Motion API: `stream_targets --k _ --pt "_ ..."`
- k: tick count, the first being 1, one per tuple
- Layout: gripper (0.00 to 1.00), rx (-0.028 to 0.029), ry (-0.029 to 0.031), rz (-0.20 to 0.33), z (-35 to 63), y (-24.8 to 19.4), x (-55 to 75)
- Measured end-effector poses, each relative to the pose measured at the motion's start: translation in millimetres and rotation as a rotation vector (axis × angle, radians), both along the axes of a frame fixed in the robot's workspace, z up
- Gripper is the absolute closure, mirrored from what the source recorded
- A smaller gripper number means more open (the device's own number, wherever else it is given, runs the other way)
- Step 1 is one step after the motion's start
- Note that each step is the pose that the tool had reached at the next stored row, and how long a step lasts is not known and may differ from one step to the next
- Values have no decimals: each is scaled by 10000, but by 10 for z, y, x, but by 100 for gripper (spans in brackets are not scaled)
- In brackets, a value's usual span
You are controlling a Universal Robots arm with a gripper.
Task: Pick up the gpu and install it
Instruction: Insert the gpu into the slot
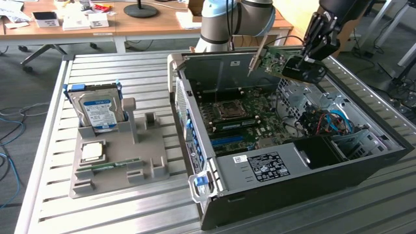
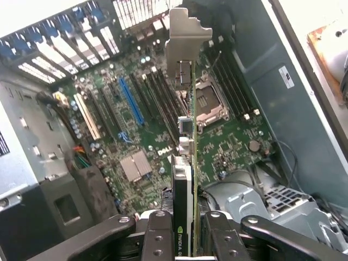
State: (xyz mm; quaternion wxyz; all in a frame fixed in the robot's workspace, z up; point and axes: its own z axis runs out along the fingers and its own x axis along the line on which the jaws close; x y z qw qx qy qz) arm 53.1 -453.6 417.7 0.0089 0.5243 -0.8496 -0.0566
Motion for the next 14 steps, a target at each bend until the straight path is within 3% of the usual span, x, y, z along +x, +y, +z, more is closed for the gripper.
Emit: stream_targets --k 4,9,14 --pt "73 7 -331 154 -3 0 0" --pt "73 10 -361 326 -3 0 0" --pt "73 19 -444 779 -5 0 0"
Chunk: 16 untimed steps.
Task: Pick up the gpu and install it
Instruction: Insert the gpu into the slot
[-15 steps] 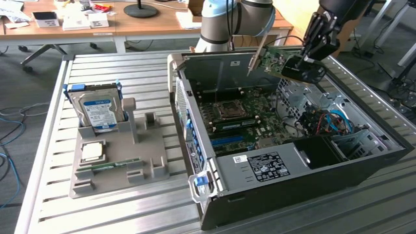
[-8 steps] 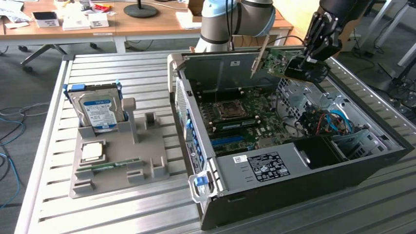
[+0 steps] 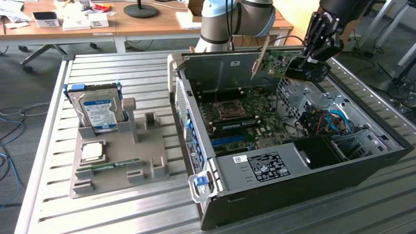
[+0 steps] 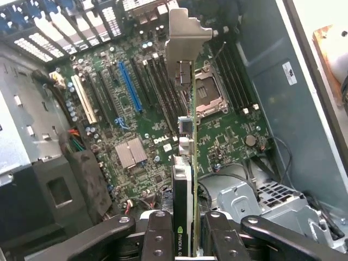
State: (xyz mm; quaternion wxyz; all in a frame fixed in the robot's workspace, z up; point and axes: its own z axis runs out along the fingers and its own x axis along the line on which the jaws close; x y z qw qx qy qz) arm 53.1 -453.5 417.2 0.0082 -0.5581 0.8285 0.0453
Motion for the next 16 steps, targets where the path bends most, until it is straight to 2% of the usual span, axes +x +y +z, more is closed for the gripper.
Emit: stream_targets --k 9,12,16 --pt "73 5 -33 1333 -5 0 0" --pt "73 7 -37 1475 -5 0 -1" --pt "73 22 -53 2079 -7 0 0"
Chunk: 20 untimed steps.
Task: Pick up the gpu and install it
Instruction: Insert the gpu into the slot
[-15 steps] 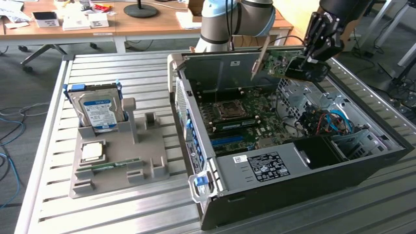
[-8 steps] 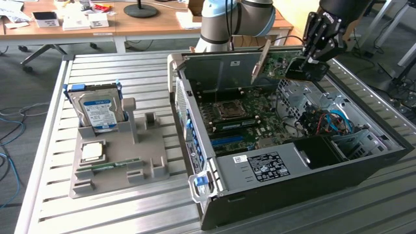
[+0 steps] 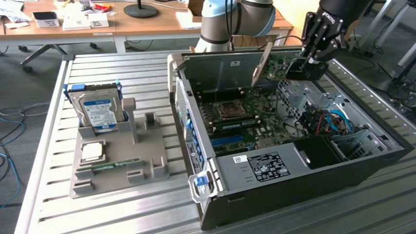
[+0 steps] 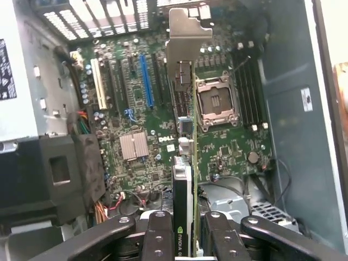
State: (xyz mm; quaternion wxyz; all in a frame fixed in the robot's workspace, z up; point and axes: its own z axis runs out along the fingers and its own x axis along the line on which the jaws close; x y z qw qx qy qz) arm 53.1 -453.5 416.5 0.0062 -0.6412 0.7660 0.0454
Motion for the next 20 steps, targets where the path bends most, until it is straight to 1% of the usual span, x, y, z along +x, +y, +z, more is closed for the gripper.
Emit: stream_targets --k 1,4,5,6,8,9,10,13,15,17,20 --pt "73 -1 -1 145 0 0 0" --pt "73 0 -4 194 0 0 0" --pt "73 10 -40 209 -1 0 0" --pt "73 23 -112 229 -2 0 0" --pt "73 49 -281 278 -5 0 -1" --pt "73 55 -340 301 -6 0 -1" --pt "73 56 -361 315 -6 0 -2" --pt "73 65 -382 398 -8 0 -4" --pt "73 82 -393 547 -13 0 -5" --pt "73 86 -396 682 -14 0 -6" --pt "73 88 -396 709 -14 0 -5"
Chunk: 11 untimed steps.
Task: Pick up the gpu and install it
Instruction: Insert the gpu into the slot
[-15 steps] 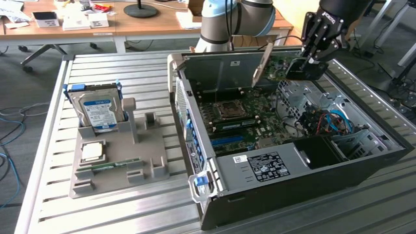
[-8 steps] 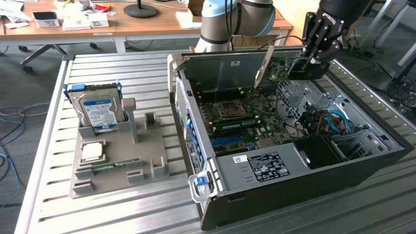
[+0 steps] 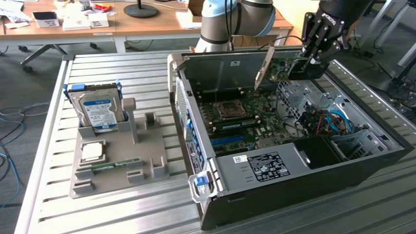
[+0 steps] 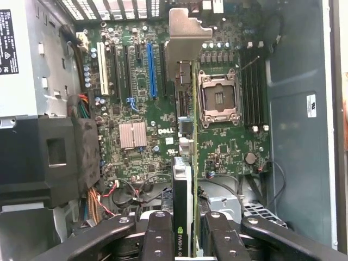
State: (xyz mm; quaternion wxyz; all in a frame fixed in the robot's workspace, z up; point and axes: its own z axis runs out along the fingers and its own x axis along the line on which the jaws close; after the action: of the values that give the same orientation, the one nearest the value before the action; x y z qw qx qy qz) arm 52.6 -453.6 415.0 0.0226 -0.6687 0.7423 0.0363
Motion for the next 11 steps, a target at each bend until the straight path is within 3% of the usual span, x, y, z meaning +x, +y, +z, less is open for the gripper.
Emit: stream_targets --k 2,4,11 --pt "73 25 -22 20 -3 0 1" --pt "73 40 -85 55 -4 0 0" --pt "73 91 -122 106 -9 0 -3"
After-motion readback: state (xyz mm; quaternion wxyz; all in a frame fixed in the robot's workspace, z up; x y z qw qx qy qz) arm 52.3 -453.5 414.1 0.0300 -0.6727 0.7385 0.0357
